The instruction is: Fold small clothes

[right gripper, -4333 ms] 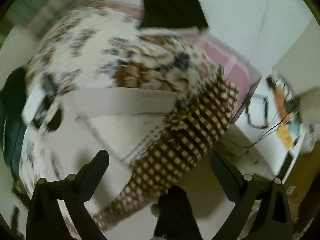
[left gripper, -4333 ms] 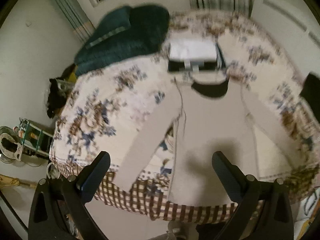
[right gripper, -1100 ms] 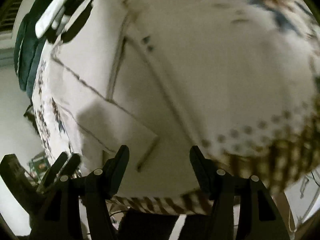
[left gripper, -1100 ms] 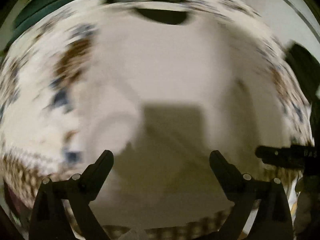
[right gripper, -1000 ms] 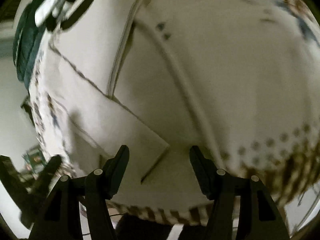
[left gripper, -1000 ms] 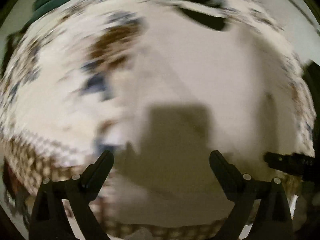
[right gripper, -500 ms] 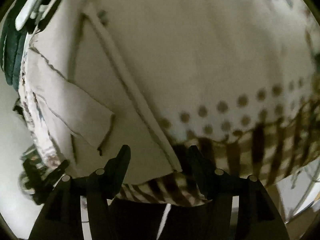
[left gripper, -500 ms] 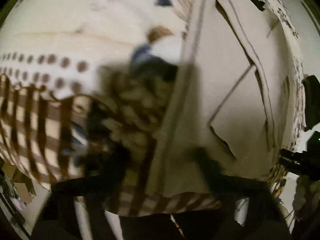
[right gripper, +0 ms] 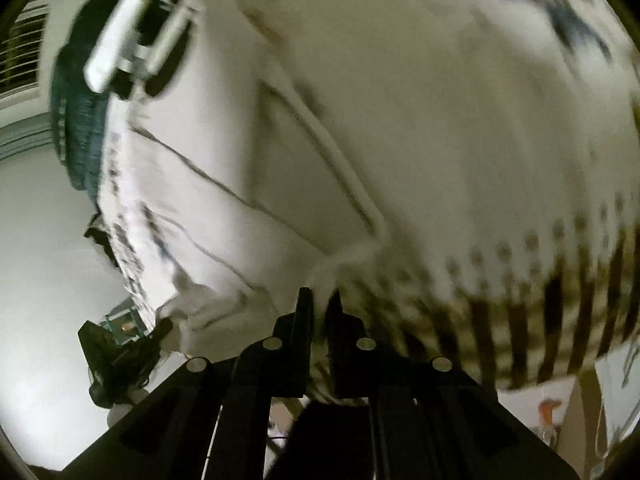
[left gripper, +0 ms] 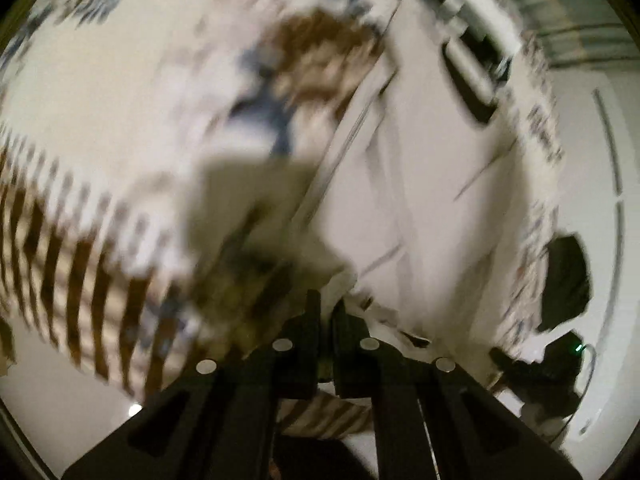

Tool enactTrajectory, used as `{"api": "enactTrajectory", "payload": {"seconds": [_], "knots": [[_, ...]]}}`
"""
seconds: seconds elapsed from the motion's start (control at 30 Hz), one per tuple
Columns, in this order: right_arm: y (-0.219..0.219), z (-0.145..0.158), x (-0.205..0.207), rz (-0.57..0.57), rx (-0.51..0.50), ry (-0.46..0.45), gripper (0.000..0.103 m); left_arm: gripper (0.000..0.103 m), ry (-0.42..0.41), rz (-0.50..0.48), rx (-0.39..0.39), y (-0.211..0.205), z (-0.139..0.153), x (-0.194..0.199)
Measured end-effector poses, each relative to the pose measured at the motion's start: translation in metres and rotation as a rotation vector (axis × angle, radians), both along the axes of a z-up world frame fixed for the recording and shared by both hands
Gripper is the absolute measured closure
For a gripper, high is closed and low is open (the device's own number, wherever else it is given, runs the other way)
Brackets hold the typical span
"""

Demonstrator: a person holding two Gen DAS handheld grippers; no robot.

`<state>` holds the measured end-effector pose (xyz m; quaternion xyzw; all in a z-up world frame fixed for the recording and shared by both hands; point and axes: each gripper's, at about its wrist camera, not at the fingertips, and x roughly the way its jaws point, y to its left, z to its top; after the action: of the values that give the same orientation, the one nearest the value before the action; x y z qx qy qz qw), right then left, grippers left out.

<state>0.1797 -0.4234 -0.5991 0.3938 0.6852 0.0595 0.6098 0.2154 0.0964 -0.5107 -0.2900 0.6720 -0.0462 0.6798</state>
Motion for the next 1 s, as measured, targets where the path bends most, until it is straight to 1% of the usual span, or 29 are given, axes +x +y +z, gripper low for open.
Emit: {"api": "enactTrajectory", "payload": {"seconds": [0.03, 0.07, 0.1, 0.17, 0.2, 0.23, 0.27, 0.3, 0.33, 0.37, 0.4, 0.43, 0.47, 0.53, 0.6, 0.67, 0.7, 0.73, 0.77, 0.8, 0.83, 0.87, 0.93, 1.0], "knots": [[-0.006, 0.008, 0.009, 0.000, -0.004, -0.026, 0.096, 0.101, -0.018, 0.011, -0.008, 0.000, 0.001, 0.016], [0.007, 0.017, 0.027, 0.008, -0.013, -0.064, 0.096, 0.101, -0.044, 0.021, -0.004, -0.001, 0.003, 0.034], [-0.003, 0.022, 0.041, 0.014, -0.030, -0.091, 0.096, 0.100, -0.065, 0.025, -0.001, -0.004, 0.000, 0.055], [-0.020, 0.030, 0.076, 0.007, -0.066, -0.160, 0.096, 0.098, -0.086, 0.047, -0.004, -0.003, -0.015, 0.090], [-0.031, 0.030, 0.088, -0.005, -0.072, -0.173, 0.096, 0.098, -0.092, 0.064, -0.019, -0.007, -0.026, 0.106], [-0.042, 0.025, 0.101, -0.041, -0.069, -0.177, 0.094, 0.095, -0.088, 0.079, -0.031, -0.008, -0.037, 0.122], [-0.036, 0.020, 0.116, -0.066, -0.064, -0.173, 0.092, 0.091, -0.076, 0.095, -0.039, -0.004, -0.043, 0.130], [-0.042, 0.015, 0.124, -0.073, -0.059, -0.166, 0.081, 0.089, -0.071, 0.124, -0.068, 0.002, -0.048, 0.136], [-0.026, 0.011, 0.141, -0.072, -0.066, -0.156, 0.072, 0.082, -0.082, 0.159, -0.095, 0.011, -0.049, 0.138], [-0.028, 0.012, 0.143, -0.068, -0.085, -0.160, 0.055, 0.070, -0.100, 0.183, -0.101, 0.019, -0.046, 0.136], [-0.039, 0.017, 0.135, -0.060, -0.120, -0.176, 0.046, 0.059, -0.116, 0.204, -0.103, 0.026, -0.043, 0.134], [-0.037, 0.021, 0.132, -0.043, -0.162, -0.185, 0.045, 0.039, -0.126, 0.225, -0.100, 0.029, -0.040, 0.136], [-0.043, 0.024, 0.128, -0.033, -0.187, -0.189, 0.045, 0.037, -0.138, 0.252, -0.083, 0.035, -0.038, 0.128], [-0.029, 0.016, 0.132, -0.019, -0.212, -0.177, 0.045, 0.037, -0.142, 0.239, -0.061, 0.035, -0.039, 0.127], [-0.034, 0.008, 0.129, -0.001, -0.218, -0.168, 0.045, 0.037, -0.125, 0.177, 0.002, 0.020, -0.045, 0.134], [-0.019, -0.004, 0.145, -0.001, -0.230, -0.160, 0.045, 0.037, -0.135, 0.096, 0.039, -0.002, -0.052, 0.147], [-0.013, -0.011, 0.156, 0.000, -0.233, -0.159, 0.045, 0.038, -0.141, 0.056, 0.066, -0.011, -0.055, 0.152], [-0.009, -0.017, 0.163, 0.001, -0.235, -0.158, 0.046, 0.042, -0.152, 0.032, 0.089, -0.019, -0.058, 0.157], [-0.006, -0.022, 0.170, 0.000, -0.230, -0.157, 0.060, 0.052, -0.164, 0.013, 0.105, -0.023, -0.061, 0.160], [-0.002, -0.027, 0.176, -0.002, -0.232, -0.161, 0.094, 0.091, -0.164, -0.011, 0.117, -0.029, -0.067, 0.165], [0.001, -0.031, 0.182, 0.006, -0.264, -0.152, 0.100, 0.099, -0.147, -0.025, 0.110, -0.031, -0.074, 0.170], [0.000, -0.037, 0.186, 0.013, -0.309, -0.133, 0.100, 0.099, -0.147, -0.029, 0.109, -0.031, -0.078, 0.173], [0.001, -0.047, 0.190, 0.026, -0.323, -0.102, 0.100, 0.099, -0.146, -0.050, 0.118, -0.032, -0.080, 0.177], [0.005, -0.048, 0.192, 0.049, -0.337, -0.096, 0.100, 0.099, -0.144, -0.072, 0.121, -0.032, -0.076, 0.178]]}}
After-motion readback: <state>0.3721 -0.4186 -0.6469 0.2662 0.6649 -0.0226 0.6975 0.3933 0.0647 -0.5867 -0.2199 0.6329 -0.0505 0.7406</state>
